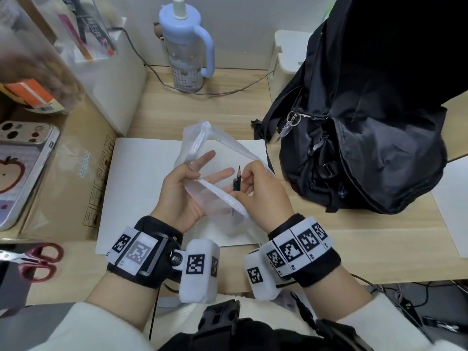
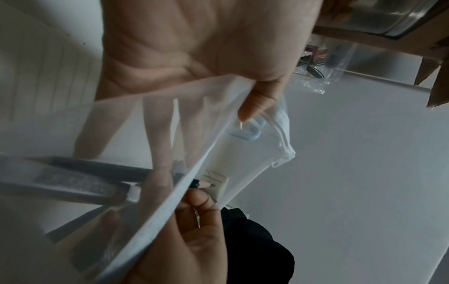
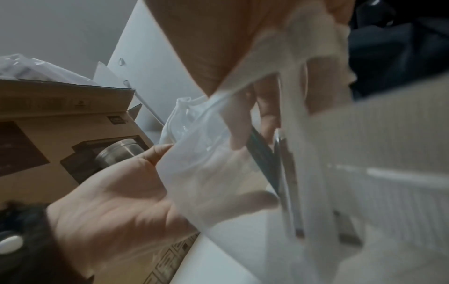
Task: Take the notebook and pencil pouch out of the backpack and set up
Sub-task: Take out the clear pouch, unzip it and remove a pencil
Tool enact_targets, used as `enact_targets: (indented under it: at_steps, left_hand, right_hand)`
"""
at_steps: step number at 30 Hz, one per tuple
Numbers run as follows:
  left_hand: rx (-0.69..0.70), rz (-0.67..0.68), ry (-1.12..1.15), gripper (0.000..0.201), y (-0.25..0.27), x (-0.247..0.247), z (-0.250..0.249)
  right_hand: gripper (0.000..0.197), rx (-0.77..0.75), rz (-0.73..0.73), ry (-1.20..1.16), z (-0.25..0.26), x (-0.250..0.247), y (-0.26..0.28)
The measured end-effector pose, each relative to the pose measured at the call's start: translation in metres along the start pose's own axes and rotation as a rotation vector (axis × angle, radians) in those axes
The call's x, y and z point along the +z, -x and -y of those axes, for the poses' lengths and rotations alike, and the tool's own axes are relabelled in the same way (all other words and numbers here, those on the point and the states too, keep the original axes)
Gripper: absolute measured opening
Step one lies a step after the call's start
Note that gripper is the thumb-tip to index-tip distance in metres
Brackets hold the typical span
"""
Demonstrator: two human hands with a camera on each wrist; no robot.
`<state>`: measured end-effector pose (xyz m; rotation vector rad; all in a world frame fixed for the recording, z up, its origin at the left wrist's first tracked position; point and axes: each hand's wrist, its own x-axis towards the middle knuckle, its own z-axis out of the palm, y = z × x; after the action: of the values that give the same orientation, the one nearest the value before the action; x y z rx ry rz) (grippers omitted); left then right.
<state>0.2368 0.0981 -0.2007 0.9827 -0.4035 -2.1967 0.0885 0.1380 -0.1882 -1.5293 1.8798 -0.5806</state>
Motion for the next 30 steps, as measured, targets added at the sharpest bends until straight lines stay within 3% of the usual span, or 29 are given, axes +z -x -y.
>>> enact_targets:
  at_steps: [3,7,11,13,15,18,20,27,30]
  left_hand:
    - [-0.011,0.006,0.012,0.052,0.003,-0.002,0.001]
    - [-0.028,-0.009,0.035,0.050,0.006,-0.006,0.002]
    - [-0.039,-0.077,-0.012,0.050,0.003,-0.013,0.004]
    - [-0.050,-0.105,-0.002,0.051,0.000,-0.016,0.006]
    - [-0.061,-0.140,-0.003,0.051,-0.001,-0.018,0.008]
    - [-0.086,-0.192,-0.012,0.044,-0.003,-0.020,0.011]
    - [-0.098,-0.213,-0.010,0.038,-0.004,-0.019,0.013]
    - [-0.157,-0.197,-0.025,0.030,-0.006,-0.013,0.019]
    - [-0.151,-0.179,-0.041,0.033,-0.006,-0.008,0.021]
  right_hand:
    - [0.028,0.025,-0.040,-0.061,0.000,0.002,0.000]
    - [0.011,-0.012,-0.038,-0.194,-0.002,-0.002,-0.001]
    - [0.028,0.010,-0.165,-0.667,-0.009,-0.023,-0.002]
    - [0.029,0.102,-0.274,-0.744,-0.023,-0.036,-0.003]
    - [0.022,0.210,-0.286,-0.622,-0.048,-0.043,-0.004]
    - [0.018,0.398,-0.083,-0.102,-0.093,-0.034,0.000]
    - [0.017,0.524,0.000,0.112,-0.114,-0.021,0.007]
    - [0.021,0.590,-0.094,0.074,-0.121,-0.009,0.010]
    - [0.008,0.359,-0.278,-0.007,-0.085,-0.029,0.013]
